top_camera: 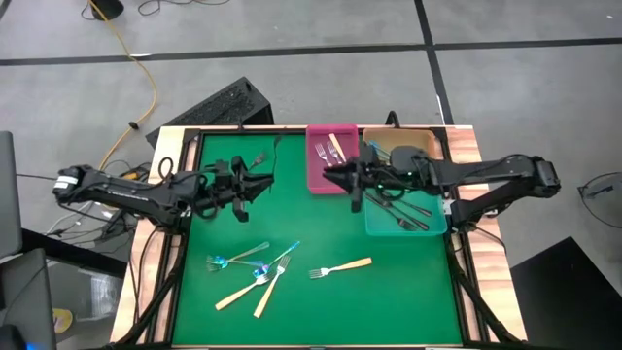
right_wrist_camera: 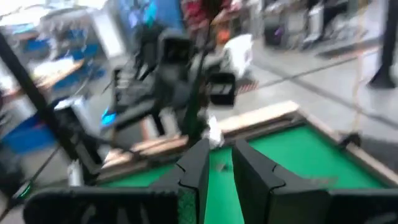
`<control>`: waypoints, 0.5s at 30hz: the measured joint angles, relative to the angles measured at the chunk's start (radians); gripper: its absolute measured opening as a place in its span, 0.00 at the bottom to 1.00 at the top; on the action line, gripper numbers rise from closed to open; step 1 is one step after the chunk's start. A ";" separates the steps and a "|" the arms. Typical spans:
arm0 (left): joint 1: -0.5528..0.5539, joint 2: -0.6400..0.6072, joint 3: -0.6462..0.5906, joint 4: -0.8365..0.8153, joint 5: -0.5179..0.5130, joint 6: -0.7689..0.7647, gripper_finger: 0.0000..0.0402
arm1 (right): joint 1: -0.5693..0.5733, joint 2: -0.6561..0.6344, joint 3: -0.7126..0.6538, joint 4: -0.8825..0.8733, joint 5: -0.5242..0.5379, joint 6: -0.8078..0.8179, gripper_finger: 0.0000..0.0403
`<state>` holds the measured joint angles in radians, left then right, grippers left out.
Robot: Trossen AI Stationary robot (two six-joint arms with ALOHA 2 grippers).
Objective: Sort silverware by color (type)
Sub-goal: Put the black fork into the blue bin
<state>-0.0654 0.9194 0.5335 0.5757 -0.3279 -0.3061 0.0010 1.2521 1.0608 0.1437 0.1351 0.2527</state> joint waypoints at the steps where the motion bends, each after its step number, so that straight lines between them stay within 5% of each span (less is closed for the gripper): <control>1: 0.002 0.013 0.000 0.012 0.001 0.000 0.04 | -0.005 0.012 -0.002 0.035 0.008 -0.001 0.25; 15: 0.023 0.082 0.002 0.075 0.044 0.012 0.04 | -0.024 0.262 0.168 0.122 -0.017 0.001 0.66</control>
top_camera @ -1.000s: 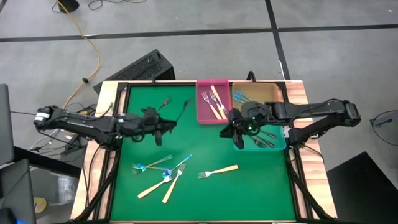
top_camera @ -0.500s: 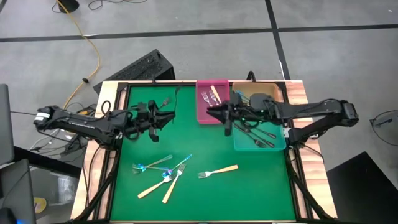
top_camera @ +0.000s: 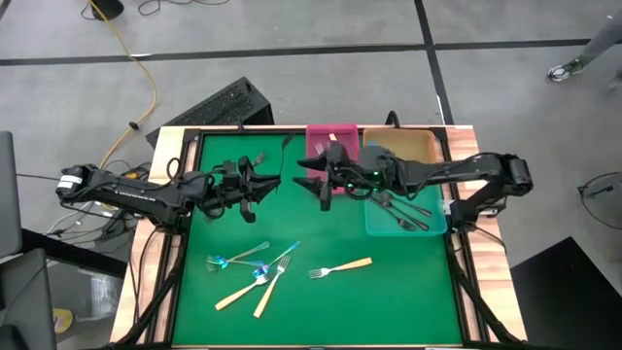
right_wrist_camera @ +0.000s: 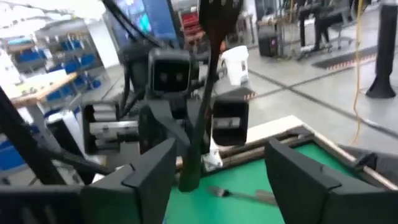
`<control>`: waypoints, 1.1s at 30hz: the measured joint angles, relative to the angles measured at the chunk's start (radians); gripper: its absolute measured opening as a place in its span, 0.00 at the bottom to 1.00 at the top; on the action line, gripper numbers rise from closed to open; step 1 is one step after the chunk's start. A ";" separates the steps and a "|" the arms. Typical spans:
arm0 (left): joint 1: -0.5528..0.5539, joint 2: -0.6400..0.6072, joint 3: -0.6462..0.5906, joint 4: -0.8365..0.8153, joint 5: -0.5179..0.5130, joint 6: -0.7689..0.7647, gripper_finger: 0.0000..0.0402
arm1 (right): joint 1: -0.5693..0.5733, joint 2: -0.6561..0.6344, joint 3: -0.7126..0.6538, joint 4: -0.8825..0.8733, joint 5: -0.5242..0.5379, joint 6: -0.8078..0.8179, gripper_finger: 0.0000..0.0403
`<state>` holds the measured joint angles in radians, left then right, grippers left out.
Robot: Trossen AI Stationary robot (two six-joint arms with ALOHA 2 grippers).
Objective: Sort silverware by color (type)
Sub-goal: Put the black fork into the blue bin
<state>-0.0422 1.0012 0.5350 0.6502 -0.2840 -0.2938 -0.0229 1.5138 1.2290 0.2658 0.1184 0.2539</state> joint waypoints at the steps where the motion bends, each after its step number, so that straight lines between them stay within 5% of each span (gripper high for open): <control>1: 0.000 0.000 0.000 -0.002 0.000 0.005 0.04 | -0.003 0.019 0.021 0.002 -0.017 0.000 0.67; 20: 0.001 0.000 0.000 -0.004 0.056 0.028 0.04 | -0.059 0.160 0.189 0.003 -0.224 -0.013 0.63; 33: 0.001 0.000 0.000 -0.002 0.071 0.033 0.04 | -0.058 0.160 0.189 -0.005 -0.280 -0.026 0.09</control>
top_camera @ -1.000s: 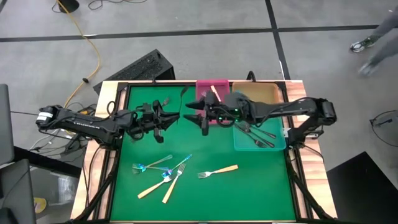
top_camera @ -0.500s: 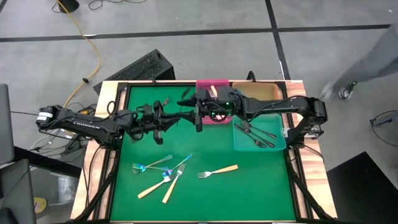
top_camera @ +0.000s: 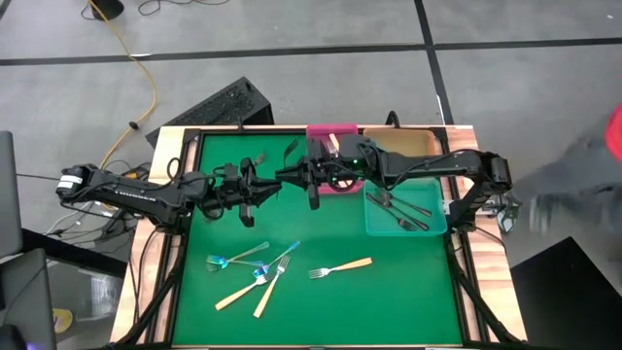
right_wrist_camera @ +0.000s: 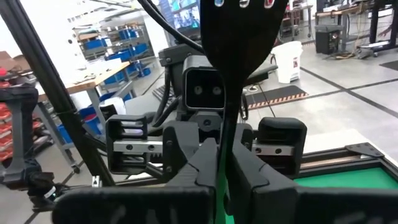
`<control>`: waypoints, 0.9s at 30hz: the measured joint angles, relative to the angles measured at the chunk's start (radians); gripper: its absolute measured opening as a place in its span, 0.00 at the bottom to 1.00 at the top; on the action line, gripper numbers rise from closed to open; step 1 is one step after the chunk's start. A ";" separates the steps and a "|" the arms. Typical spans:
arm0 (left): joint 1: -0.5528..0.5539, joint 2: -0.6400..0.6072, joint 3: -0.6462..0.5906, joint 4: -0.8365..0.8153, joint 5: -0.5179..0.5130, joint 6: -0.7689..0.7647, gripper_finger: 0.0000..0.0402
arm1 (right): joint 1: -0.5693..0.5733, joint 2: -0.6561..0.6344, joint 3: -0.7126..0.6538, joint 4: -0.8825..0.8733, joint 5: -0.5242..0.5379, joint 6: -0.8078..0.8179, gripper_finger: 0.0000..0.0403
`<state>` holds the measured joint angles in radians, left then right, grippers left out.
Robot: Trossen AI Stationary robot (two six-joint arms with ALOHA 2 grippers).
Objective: Sort silverware by color (type)
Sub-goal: Put the black fork into the blue bin
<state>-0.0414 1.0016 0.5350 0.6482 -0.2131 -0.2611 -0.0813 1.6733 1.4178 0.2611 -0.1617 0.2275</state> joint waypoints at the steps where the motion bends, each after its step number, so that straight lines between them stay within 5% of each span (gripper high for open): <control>1: 0.000 0.000 0.000 0.000 0.000 0.000 0.04 | 0.000 0.000 0.000 0.000 0.000 -0.002 0.09; 7: 0.000 0.000 0.000 -0.020 -0.018 -0.050 0.06 | 0.000 -0.001 0.001 -0.040 0.029 0.030 0.09; 17: 0.000 -0.002 0.002 -0.101 -0.055 -0.160 0.27 | -0.065 -0.066 0.001 -0.209 0.043 0.057 0.09; 27: 0.000 -0.001 0.002 -0.162 -0.061 -0.204 0.31 | -0.157 -0.179 0.067 -0.748 0.199 0.010 0.09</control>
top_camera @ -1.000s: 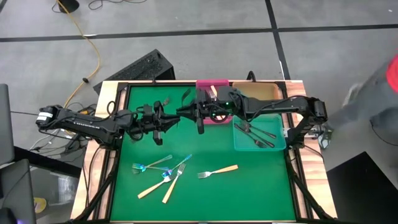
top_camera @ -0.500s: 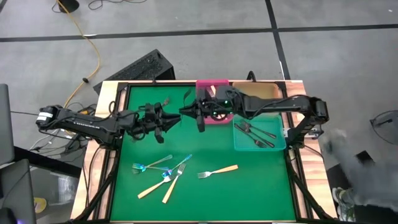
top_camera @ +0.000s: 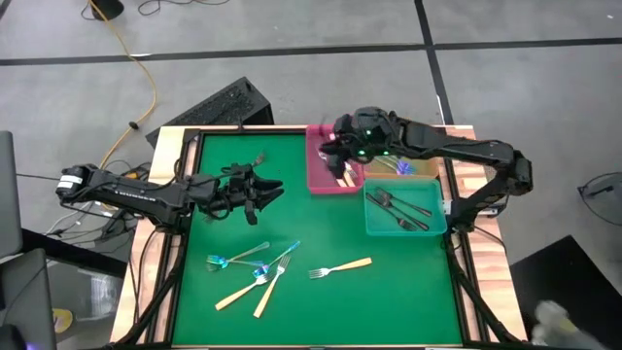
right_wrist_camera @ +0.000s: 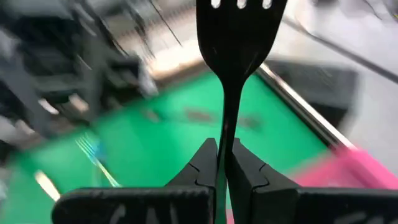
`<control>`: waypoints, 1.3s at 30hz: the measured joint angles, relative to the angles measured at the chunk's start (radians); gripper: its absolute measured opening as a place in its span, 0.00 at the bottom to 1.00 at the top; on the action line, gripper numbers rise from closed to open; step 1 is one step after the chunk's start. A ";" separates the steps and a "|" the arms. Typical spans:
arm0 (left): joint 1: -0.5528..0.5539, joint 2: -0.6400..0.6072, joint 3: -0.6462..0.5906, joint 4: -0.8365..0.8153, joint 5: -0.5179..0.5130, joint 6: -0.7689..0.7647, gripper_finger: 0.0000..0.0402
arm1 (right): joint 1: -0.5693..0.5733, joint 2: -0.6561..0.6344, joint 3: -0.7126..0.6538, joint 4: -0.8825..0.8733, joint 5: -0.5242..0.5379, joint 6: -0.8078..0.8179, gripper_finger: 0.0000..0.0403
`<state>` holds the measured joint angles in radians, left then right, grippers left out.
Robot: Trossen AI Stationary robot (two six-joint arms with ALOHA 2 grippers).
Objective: Sort silverware by color (type)
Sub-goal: Put the black fork into the blue bin
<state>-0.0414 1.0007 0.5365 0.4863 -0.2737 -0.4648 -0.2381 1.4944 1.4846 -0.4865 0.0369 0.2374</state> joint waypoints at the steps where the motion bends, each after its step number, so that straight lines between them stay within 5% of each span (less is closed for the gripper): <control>1: 0.000 0.000 0.000 -0.008 0.000 -0.005 0.31 | -0.005 -0.007 0.010 -0.073 0.012 -0.010 0.09; 13: 0.000 0.000 0.000 -0.052 0.033 -0.055 0.31 | 0.109 -0.060 -0.017 -0.721 0.134 0.096 0.09; 27: 0.000 0.000 0.000 -0.083 0.033 -0.075 0.31 | 0.252 -0.250 -0.497 -0.645 0.122 0.286 0.09; 39: 0.000 0.000 -0.001 -0.096 0.032 -0.079 0.31 | 0.249 -0.192 -0.680 -0.560 0.119 0.187 0.09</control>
<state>-0.0414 1.0004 0.5357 0.3901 -0.2417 -0.5435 0.0105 1.3027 0.8050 -1.0467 0.1560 0.4243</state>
